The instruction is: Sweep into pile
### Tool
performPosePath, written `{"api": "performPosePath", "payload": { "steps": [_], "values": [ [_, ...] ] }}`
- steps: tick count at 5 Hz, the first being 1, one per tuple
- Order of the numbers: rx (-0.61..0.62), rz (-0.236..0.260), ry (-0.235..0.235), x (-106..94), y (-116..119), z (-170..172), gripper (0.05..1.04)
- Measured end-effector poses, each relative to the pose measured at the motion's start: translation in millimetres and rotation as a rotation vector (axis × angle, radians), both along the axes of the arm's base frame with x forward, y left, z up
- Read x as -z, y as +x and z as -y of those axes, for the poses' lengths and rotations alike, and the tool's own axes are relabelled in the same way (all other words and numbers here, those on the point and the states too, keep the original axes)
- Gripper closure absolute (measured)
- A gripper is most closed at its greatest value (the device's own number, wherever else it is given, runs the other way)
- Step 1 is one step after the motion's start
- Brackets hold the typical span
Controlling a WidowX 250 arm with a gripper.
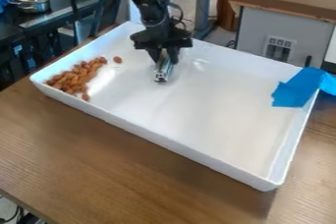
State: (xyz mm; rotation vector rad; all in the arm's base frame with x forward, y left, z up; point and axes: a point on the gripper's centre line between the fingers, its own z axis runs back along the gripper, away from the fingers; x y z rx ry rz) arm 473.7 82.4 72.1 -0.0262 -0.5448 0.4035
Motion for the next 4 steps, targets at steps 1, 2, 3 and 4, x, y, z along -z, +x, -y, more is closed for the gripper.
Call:
{"api": "performPosePath", "payload": {
  "steps": [1, 2, 3, 4],
  "values": [
    [-0.134, -0.044, -0.042, -0.8, 7, -9, 0.704],
    [-0.274, -0.102, -0.091, -3.7, 4, -16, 0.704],
    [-0.452, -0.169, -0.146, -6.3, -11, -32, 0.704],
    [-0.554, -0.228, -0.177, -8.9, -20, -40, 0.704]
  ]
}}
